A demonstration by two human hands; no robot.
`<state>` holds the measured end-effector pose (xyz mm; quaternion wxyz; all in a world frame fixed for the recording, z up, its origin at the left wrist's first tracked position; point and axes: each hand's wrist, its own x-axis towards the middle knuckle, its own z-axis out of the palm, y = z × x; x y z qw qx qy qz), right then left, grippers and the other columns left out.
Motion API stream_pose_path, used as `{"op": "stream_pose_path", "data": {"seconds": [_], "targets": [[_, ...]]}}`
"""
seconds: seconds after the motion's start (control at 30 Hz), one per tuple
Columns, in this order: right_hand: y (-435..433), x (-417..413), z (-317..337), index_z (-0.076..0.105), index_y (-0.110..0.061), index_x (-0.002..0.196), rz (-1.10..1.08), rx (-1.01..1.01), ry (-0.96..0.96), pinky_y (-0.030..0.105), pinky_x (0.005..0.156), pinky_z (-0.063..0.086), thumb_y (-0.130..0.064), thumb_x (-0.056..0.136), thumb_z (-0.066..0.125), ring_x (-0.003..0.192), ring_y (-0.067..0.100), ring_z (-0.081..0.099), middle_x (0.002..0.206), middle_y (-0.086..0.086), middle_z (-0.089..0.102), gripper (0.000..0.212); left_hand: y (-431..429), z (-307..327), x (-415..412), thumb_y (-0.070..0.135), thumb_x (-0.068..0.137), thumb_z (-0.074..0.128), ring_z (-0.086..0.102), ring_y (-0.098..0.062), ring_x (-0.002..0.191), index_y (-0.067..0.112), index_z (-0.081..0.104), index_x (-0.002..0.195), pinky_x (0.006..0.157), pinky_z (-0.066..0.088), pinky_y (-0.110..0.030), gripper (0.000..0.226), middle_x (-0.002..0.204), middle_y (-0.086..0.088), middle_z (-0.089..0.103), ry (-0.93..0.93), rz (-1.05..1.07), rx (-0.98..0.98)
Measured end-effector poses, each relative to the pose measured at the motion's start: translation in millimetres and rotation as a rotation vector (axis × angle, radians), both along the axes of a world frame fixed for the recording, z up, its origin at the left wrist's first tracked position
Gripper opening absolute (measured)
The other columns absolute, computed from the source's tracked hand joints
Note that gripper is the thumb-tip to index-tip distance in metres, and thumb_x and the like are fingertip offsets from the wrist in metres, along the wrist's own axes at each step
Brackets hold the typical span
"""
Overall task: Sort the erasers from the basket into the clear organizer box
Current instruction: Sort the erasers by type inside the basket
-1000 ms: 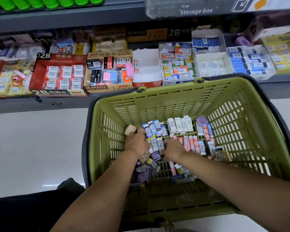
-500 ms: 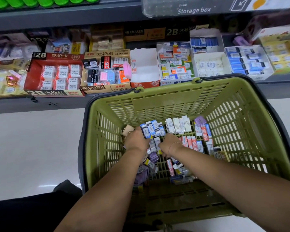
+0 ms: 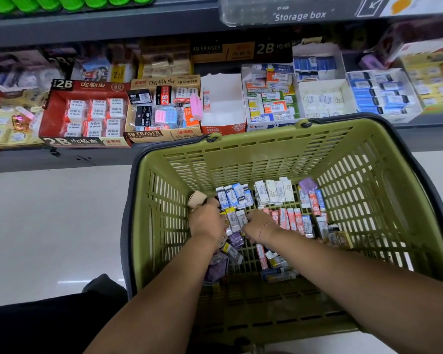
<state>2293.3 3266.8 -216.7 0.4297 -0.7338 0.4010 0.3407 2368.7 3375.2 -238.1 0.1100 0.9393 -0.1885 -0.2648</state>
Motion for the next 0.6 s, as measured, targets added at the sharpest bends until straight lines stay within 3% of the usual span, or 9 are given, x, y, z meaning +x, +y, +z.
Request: {"op": "stream_pose_path", "data": {"seconds": [0.07, 0.13, 0.3, 0.37, 0.6], "targets": [[0, 0, -2, 0.060, -0.003, 0.110, 0.004, 0.010, -0.003, 0.035, 0.085, 0.052, -0.004, 0.093, 0.046, 0.105, 0.033, 0.063, 0.117, 0.020, 0.060, 0.022, 2, 0, -1, 0.025, 0.091, 0.061, 0.062, -0.025, 0.106, 0.014, 0.053, 0.117, 0.088, 0.050, -0.036, 0.030, 0.112, -0.004, 0.070, -0.012, -0.022, -0.010], [1, 0, -2, 0.053, -0.007, 0.082, 0.001, 0.017, 0.012, 0.028, 0.071, 0.044, -0.004, 0.093, 0.045, 0.089, 0.025, 0.061, 0.094, 0.014, 0.057, 0.014, 4, -1, -1, 0.026, 0.093, 0.059, 0.060, -0.026, 0.108, 0.017, 0.055, 0.119, 0.091, 0.047, -0.034, 0.028, 0.113, -0.004, 0.068, -0.017, -0.041, -0.007], [2, -2, -8, 0.059, -0.001, 0.095, -0.064, 0.061, 0.031, 0.029, 0.069, 0.039, -0.001, 0.091, 0.046, 0.081, 0.021, 0.051, 0.088, 0.015, 0.054, 0.014, 7, -3, -7, 0.027, 0.094, 0.054, 0.055, -0.024, 0.112, 0.027, 0.060, 0.117, 0.096, 0.036, -0.032, 0.023, 0.114, -0.003, 0.068, -0.045, -0.069, 0.005], [2, -3, -8, 0.055, -0.003, 0.081, -0.099, 0.084, 0.035, 0.029, 0.068, 0.038, -0.001, 0.091, 0.047, 0.080, 0.022, 0.051, 0.087, 0.016, 0.054, 0.012, 7, -3, -7, 0.027, 0.094, 0.053, 0.054, -0.024, 0.114, 0.028, 0.060, 0.117, 0.099, 0.034, -0.032, 0.024, 0.115, -0.002, 0.067, -0.044, -0.079, 0.006], [0, -6, -11, 0.051, -0.003, 0.070, -0.219, 0.135, 0.043, 0.022, 0.046, 0.040, -0.002, 0.093, 0.049, 0.052, 0.017, 0.052, 0.064, 0.012, 0.055, 0.023, 9, -3, -8, 0.025, 0.095, 0.051, 0.050, -0.024, 0.118, 0.029, 0.059, 0.124, 0.101, 0.031, -0.034, 0.030, 0.120, 0.000, 0.066, -0.020, -0.111, -0.002]]}}
